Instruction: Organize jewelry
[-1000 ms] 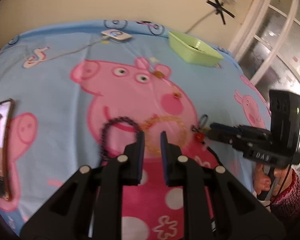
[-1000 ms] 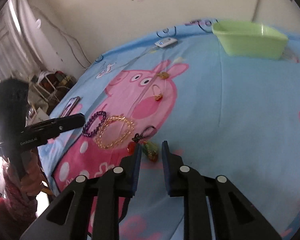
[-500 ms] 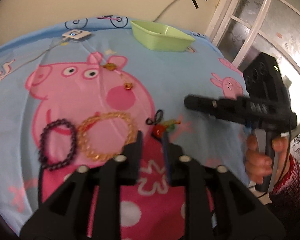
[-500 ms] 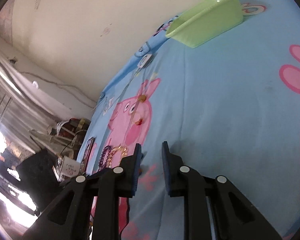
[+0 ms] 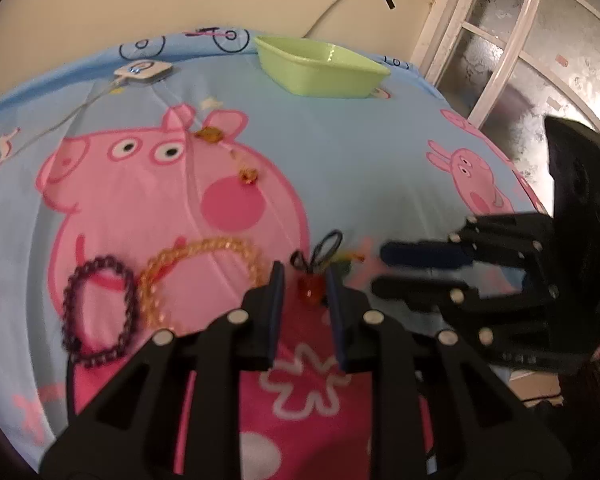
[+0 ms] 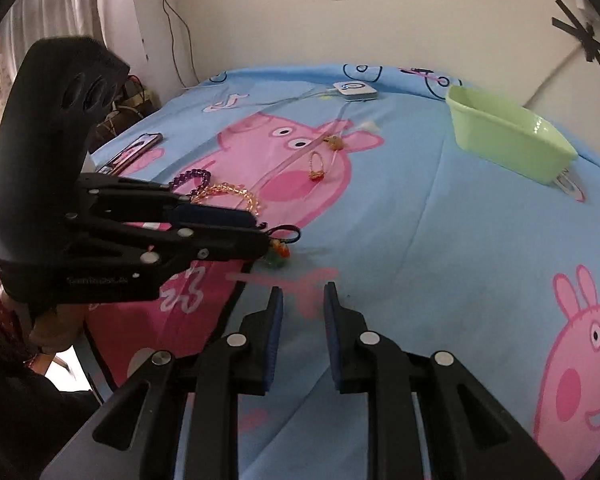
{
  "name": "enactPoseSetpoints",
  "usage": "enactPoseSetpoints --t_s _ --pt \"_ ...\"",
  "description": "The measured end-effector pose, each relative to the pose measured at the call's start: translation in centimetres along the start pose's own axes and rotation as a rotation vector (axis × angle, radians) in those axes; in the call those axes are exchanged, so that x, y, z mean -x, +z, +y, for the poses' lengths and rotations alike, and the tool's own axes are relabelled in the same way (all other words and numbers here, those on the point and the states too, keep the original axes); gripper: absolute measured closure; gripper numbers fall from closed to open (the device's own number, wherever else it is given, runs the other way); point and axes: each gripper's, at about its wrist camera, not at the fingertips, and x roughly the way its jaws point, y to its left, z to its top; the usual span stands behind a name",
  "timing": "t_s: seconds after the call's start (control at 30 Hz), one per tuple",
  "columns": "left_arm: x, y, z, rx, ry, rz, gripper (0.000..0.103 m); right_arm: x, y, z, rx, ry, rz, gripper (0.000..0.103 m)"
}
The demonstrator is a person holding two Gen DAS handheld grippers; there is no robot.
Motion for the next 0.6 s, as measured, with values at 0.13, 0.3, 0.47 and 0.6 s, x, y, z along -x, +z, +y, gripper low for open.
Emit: enactPoseSetpoints --t_s 0.13,0.3,0.47,0.6 --pt "0.5 -0.8 0.4 0.007 -0.009 0.001 0.083 -1.1 1.2 0.3 0.011 0.041 0.014 0.103" --pt "1.2 -1.0 0.3 0.003 0.006 -0.002 0.083 -2.1 2.5 1.8 0.08 0.013 0.023 0.103" --pt "1.0 -0.3 -0.8 -0.035 0.027 -0.01 0.083 -1.6 1.9 1.2 0.08 -0.009 0.017 0.103" --pt "-0.3 0.4 -2.0 -0.082 0.044 0.011 0.083 0.1 0.6 -1.6 -0.014 -0.041 -0.003 0.103"
